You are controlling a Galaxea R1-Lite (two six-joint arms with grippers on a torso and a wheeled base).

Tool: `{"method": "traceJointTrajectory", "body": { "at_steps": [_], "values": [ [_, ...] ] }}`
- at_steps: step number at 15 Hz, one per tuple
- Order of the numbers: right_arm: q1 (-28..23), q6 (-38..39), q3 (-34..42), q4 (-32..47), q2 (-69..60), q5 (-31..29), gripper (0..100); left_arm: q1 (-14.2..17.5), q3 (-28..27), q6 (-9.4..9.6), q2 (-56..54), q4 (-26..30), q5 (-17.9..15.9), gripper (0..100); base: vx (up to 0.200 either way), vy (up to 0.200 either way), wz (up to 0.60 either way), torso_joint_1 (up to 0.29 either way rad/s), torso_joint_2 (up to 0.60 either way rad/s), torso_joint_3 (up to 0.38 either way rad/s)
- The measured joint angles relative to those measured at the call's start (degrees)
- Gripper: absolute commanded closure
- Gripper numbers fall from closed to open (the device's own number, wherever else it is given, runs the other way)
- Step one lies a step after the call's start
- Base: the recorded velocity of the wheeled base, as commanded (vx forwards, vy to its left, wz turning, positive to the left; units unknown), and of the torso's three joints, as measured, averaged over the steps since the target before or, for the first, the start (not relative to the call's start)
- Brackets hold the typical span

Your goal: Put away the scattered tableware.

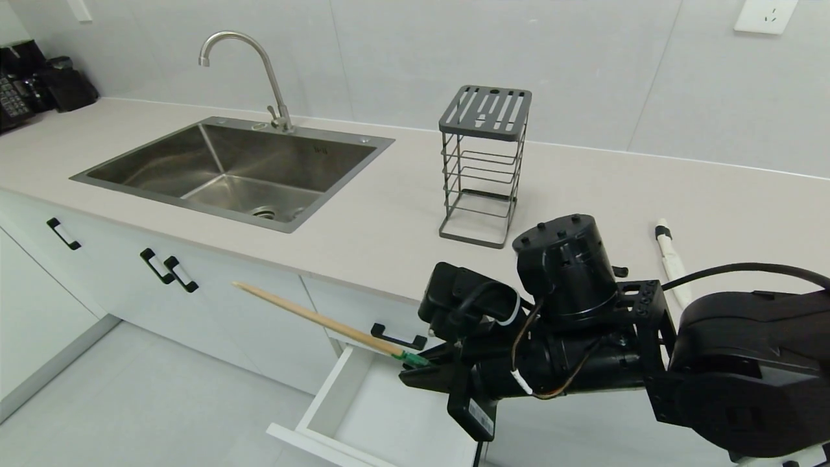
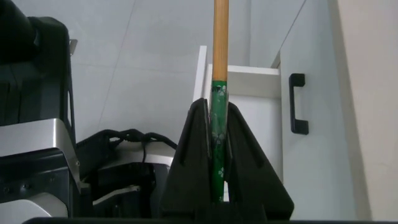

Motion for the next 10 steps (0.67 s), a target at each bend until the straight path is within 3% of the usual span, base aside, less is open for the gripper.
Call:
{"method": "traceJointTrajectory", "body": {
  "at_steps": [10],
  "values": [
    [3.0, 0.0, 3.5, 4.2, -5.0, -6.4, 100, 0.0, 0.0, 0.00, 0.0, 0.0, 0.0, 0, 0.000, 0.000, 0.00, -0.145, 0.28, 0.138]
  ]
}}
